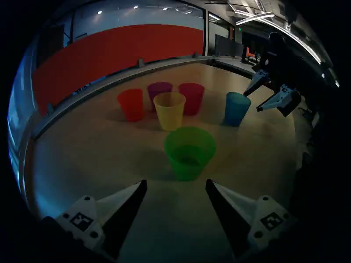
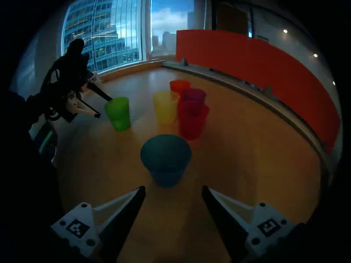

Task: Pour water

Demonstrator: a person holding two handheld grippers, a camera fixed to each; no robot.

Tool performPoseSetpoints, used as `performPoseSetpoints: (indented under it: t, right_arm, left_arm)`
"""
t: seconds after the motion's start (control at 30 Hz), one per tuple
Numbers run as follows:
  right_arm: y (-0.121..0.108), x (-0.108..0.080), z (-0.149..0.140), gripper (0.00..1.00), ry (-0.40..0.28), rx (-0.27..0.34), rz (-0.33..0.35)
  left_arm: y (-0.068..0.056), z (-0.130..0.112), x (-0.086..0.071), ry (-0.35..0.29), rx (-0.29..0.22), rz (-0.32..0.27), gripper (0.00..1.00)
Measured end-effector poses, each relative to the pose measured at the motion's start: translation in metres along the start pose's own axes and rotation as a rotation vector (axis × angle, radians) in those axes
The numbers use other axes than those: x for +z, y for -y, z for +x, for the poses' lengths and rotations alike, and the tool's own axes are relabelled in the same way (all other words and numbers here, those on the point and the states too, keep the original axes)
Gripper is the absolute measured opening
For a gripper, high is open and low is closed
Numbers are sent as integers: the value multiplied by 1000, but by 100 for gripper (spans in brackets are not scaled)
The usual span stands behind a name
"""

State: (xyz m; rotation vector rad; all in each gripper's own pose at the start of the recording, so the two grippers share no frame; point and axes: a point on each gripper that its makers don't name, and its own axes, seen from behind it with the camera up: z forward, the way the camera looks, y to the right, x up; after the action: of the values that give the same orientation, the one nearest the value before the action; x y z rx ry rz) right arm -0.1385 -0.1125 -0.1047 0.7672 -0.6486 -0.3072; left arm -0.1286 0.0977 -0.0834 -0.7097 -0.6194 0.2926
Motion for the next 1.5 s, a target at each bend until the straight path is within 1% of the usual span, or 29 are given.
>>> performPoseSetpoints:
  t: [0.17,0.27,0.37,0.57,0.67,0.87,1.07,1.3,1.5]
  right_arm:
    - [0,-5,1,100,-17,11,-12]
    - [-3,-10,1,100,-32,23,-27]
    - [-10,-15,3,100,-49,38,-57]
    - [-22,-27,13,100,-97,63,-107]
    - [-28,-32,22,100,-125,64,-134]
    - [-39,-40,42,100,-203,74,-191]
    - [-57,-49,62,100,-293,111,-274]
    - [-72,-57,80,100,-402,145,-354]
    - [-85,-65,93,99,-486,162,-434]
  left_arm:
    - [1,-1,-5,-16,-20,17,100]
    - [3,-1,-9,-28,-30,32,100]
    - [10,-1,-13,-41,-39,60,100]
    - [27,8,-23,-93,-56,126,100]
    - [35,15,-29,-127,-66,163,100]
    - [46,29,-41,-203,-87,227,100]
    - [62,45,-52,-296,-119,304,100]
    - [75,64,-67,-413,-136,387,100]
    - [83,75,-76,-481,-139,442,100]
